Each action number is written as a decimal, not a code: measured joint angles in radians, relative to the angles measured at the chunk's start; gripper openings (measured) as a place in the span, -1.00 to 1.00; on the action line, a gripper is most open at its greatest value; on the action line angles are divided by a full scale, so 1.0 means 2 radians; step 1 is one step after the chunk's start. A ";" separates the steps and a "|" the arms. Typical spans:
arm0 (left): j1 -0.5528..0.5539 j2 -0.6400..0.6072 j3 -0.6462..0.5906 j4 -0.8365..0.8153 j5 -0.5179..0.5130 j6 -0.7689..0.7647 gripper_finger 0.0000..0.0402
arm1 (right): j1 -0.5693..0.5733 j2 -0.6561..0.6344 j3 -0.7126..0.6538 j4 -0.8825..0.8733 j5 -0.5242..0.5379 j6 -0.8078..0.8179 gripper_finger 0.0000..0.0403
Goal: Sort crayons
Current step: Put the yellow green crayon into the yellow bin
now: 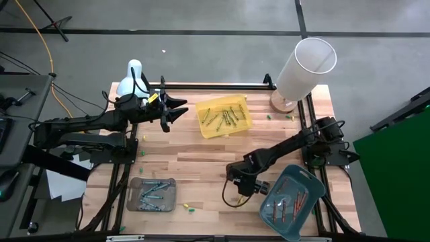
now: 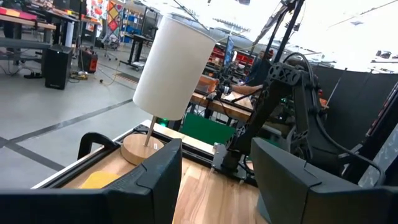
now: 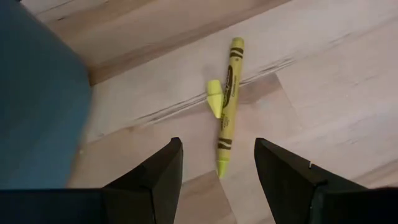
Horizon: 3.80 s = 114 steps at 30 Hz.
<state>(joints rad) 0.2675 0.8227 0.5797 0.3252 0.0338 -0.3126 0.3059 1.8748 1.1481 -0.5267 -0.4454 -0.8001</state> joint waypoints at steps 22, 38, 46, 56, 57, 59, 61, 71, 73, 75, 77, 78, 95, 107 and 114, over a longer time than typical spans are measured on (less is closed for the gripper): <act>0.000 0.000 0.000 -0.010 0.000 0.000 -0.10 | 0.004 -0.002 -0.077 0.123 0.017 0.035 -0.04; 0.000 0.000 0.000 -0.021 0.000 0.000 -0.10 | 0.019 0.026 -0.077 0.183 0.036 0.069 -0.29; 0.000 0.000 0.000 -0.020 0.000 0.000 -0.10 | 0.018 0.027 -0.077 0.180 0.054 0.116 -0.94; 0.000 0.000 0.000 -0.020 0.000 0.000 -0.10 | -0.005 0.026 -0.075 0.163 0.068 0.180 -0.98; 0.000 0.000 0.000 -0.019 0.000 0.000 -0.10 | -0.015 0.024 -0.075 0.160 0.067 0.191 -0.98; 0.000 0.000 0.000 -0.019 0.000 0.000 -0.10 | -0.037 0.022 -0.075 0.154 0.068 0.212 -0.98; 0.000 0.000 0.000 -0.019 -0.001 0.000 -0.10 | -0.060 0.014 -0.076 0.145 0.084 0.222 -0.99; 0.000 0.000 0.000 -0.018 -0.044 0.000 -0.10 | -0.153 -0.013 -0.089 0.068 0.105 0.323 -1.00; 0.000 0.000 0.000 -0.018 -0.045 0.000 -0.10 | -0.162 -0.021 -0.098 0.065 0.101 0.334 -1.00; 0.000 0.000 0.000 -0.018 -0.047 0.000 -0.10 | -0.168 -0.035 -0.108 0.057 0.103 0.333 -1.00; 0.000 0.000 0.000 -0.018 -0.049 0.000 -0.10 | -0.173 -0.054 -0.112 0.049 0.111 0.325 -1.00; 0.000 0.000 0.000 -0.018 -0.049 0.000 -0.10 | -0.175 -0.064 -0.114 0.044 0.118 0.317 -1.00; 0.000 0.000 0.000 0.073 -0.060 0.027 -0.10 | -0.275 -0.248 -0.113 0.334 0.109 0.436 -1.00; 0.000 0.010 0.000 0.073 0.023 0.041 -0.10 | -0.260 -0.239 -0.112 0.556 0.130 0.490 -1.00; 0.000 0.015 0.000 0.073 0.027 0.043 -0.10 | -0.254 -0.240 -0.112 0.557 0.167 0.490 -1.00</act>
<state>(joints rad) 0.2676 0.8532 0.5800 0.4707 0.0886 -0.2273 -0.2016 1.3956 0.9245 0.5882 -0.1116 0.1789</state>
